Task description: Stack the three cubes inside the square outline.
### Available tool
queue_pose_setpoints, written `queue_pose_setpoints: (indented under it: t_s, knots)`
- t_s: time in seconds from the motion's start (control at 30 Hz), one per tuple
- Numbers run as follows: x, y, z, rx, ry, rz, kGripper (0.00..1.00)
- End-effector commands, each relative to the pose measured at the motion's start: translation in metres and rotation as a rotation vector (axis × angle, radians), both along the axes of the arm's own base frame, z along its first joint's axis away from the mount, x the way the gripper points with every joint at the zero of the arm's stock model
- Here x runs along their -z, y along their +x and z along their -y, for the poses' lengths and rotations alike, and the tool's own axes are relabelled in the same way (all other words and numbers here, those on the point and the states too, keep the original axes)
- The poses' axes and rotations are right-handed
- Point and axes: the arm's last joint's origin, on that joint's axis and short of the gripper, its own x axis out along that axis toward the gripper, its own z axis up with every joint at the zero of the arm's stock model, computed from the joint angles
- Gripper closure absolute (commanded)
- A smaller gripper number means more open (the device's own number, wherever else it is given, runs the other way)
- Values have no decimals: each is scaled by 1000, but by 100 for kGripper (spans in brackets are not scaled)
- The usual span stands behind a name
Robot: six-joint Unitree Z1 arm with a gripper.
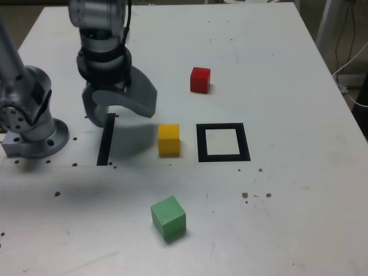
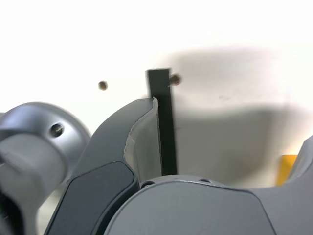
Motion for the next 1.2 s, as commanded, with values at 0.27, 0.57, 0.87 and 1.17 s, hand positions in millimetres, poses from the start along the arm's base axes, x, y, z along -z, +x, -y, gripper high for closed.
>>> queue_pose_setpoints:
  t_s: [0.27, 0.57, 0.87, 1.17]
  knots:
    - [-8, 8, -6, -15, -31, -2, 1]
    - [-24, 49, -34, 28, -54, 12, 0]
    - [-32, 97, -79, 44, -31, -59, 0]
    - [-19, 140, -112, 92, -22, -99, 3]
